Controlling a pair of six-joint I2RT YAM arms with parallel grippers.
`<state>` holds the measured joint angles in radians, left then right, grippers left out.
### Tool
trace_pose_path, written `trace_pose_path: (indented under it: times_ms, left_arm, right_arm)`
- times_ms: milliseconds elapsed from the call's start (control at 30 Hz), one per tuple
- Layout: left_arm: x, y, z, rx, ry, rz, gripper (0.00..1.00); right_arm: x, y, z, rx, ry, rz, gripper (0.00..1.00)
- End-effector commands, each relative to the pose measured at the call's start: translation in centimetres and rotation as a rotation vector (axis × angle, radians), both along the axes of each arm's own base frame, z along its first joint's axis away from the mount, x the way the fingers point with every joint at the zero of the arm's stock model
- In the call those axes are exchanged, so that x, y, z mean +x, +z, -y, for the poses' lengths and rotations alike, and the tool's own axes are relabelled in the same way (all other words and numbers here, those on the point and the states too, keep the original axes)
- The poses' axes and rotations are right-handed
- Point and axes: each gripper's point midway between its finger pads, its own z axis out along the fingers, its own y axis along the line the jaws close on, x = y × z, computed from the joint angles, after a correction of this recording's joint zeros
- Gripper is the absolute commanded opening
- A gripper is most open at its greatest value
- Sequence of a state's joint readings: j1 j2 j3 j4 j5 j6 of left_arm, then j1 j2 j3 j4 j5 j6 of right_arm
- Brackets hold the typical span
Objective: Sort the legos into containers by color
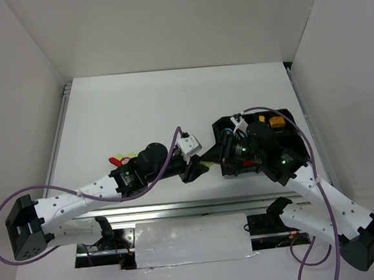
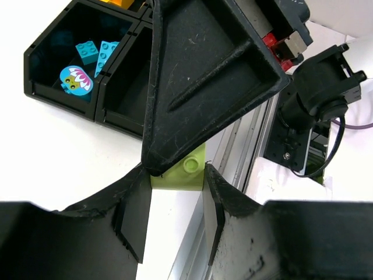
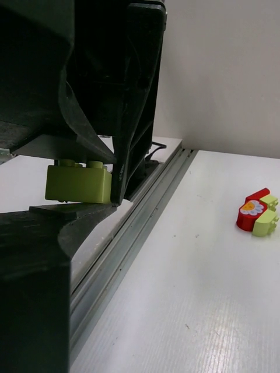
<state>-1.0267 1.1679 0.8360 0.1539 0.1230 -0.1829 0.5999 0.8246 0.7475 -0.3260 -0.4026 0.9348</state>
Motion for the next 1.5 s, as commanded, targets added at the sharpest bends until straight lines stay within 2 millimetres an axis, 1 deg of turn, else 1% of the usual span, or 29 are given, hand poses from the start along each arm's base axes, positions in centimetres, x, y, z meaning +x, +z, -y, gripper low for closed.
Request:
trace_pose_path:
  times_ms: [0, 33, 67, 167, 200, 233, 300, 333, 367, 400, 433, 467, 500, 567, 600, 633, 667, 700, 767, 867, 933, 967, 1000, 1033, 1067, 1100, 1300, 1367, 1467]
  left_arm:
    - [1.3, 1.6, 0.2, -0.031, 0.065, 0.038, 0.15]
    - [1.7, 1.3, 0.1, -0.024, 0.094, 0.022, 0.62]
    - [2.0, 1.2, -0.1, -0.022, 0.116, 0.011, 0.99]
    - [3.6, 0.6, -0.8, 0.01, 0.229, -0.012, 0.99]
    - [4.7, 0.6, -1.2, 0.019, 0.304, -0.022, 1.0]
    - [5.0, -0.3, -1.9, 0.061, 0.351, -0.046, 0.99]
    - [6.2, -0.7, -3.1, 0.084, 0.481, -0.099, 1.0]
    - [7.1, -0.9, -4.3, 0.1, 0.566, -0.1, 0.99]
    - [7.1, -1.8, -5.3, 0.136, 0.607, -0.12, 1.0]
    - [7.1, -2.0, -6.1, 0.12, 0.658, -0.154, 0.99]
    - [7.7, -2.2, -7.4, 0.119, 0.726, -0.165, 1.0]
    - [7.6, -3.1, -8.7, 0.152, 0.768, -0.194, 0.99]
    - [8.2, -3.2, -10.5, 0.115, 0.852, -0.252, 1.0]
    - [8.0, -4.4, -13.2, 0.122, 0.924, -0.324, 1.0]
    - [8.9, -4.8, -15.3, 0.086, 1.011, -0.38, 0.99]
    - [9.1, -5.2, -16.8, 0.07, 1.057, -0.411, 1.0]
    - [8.5, -6.2, -18.3, 0.056, 1.097, -0.461, 0.99]
    - [9.2, -6.7, -20.8, 0.033, 1.181, -0.485, 1.0]
    - [9.2, -7.7, -23.9, -0.007, 1.269, -0.522, 0.99]
    - [9.1, -8.5, -26.6, -0.051, 1.353, -0.555, 0.99]
    - [9.1, -8.8, -27.6, -0.055, 1.391, -0.571, 0.99]
    - [9.2, -8.9, -27.8, -0.054, 1.398, -0.573, 0.99]
    - [9.3, -9.0, -28.1, -0.054, 1.409, -0.573, 0.99]
    - [9.5, -9.1, -28.3, -0.05, 1.419, -0.577, 0.99]
    - [9.6, -9.2, -28.3, -0.045, 1.421, -0.58, 1.0]
    - [9.7, -9.3, -28.4, -0.045, 1.428, -0.584, 0.99]
    - [10.1, -10.0, -28.8, -0.031, 1.473, -0.611, 0.99]
    - [10.3, -10.4, -28.8, -0.03, 1.482, -0.62, 0.99]
    - [10.6, -11.4, -28.9, -0.017, 1.515, -0.644, 0.99]
  right_arm:
    - [-0.5, 2.2, -0.7, 0.046, 0.044, 0.068, 0.0]
    - [-0.5, 2.0, -0.7, 0.047, 0.041, 0.069, 0.0]
    - [-0.3, 1.9, -0.6, 0.041, 0.032, 0.072, 0.0]
    - [1.6, 0.4, 0.6, -0.038, -0.073, 0.079, 0.0]
    - [2.7, -0.5, 1.4, -0.083, -0.13, 0.073, 0.0]
    - [4.4, -2.0, 3.5, -0.173, -0.255, 0.058, 0.0]
    - [7.5, -4.0, 7.9, -0.284, -0.451, 0.037, 0.0]
    - [8.7, -5.5, 11.0, -0.36, -0.582, 0.016, 0.0]
    - [9.6, -6.0, 13.0, -0.393, -0.657, 0.01, 0.0]
    - [10.6, -6.5, 16.5, -0.426, -0.784, -0.019, 0.0]
    - [11.0, -6.6, 18.3, -0.451, -0.854, -0.026, 0.0]
    - [11.3, -6.6, 20.8, -0.499, -0.961, -0.023, 0.0]
    - [11.3, -6.5, 23.3, -0.535, -1.055, -0.06, 0.0]
    - [11.1, -6.1, 26.6, -0.597, -1.195, -0.075, 0.0]
    - [10.9, -6.0, 28.6, -0.618, -1.267, -0.102, 0.0]
    - [10.7, -6.1, 29.6, -0.628, -1.314, -0.115, 0.0]
    - [10.4, -6.3, 30.5, -0.657, -1.351, -0.12, 0.0]
    - [9.8, -6.7, 32.9, -0.661, -1.435, -0.157, 0.0]
    - [10.1, -7.7, 33.4, -0.65, -1.428, -0.184, 0.02]
    - [10.2, -9.0, 33.9, -0.667, -1.421, -0.233, 0.08]
    - [10.2, -9.4, 34.2, -0.679, -1.424, -0.249, 0.1]
    - [10.3, -9.5, 34.1, -0.682, -1.419, -0.253, 0.18]
    - [10.3, -9.5, 34.2, -0.68, -1.422, -0.249, 0.44]
    - [10.4, -9.3, 34.2, -0.676, -1.422, -0.239, 0.62]
    - [10.5, -9.1, 34.2, -0.671, -1.421, -0.233, 0.85]
    - [10.6, -8.8, 34.2, -0.666, -1.427, -0.22, 0.98]
    - [11.3, -6.8, 33.5, -0.651, -1.366, -0.167, 1.0]
    - [11.7, -6.2, 32.0, -0.602, -1.295, -0.124, 1.0]
    - [12.4, -5.4, 28.3, -0.557, -1.147, -0.04, 1.0]
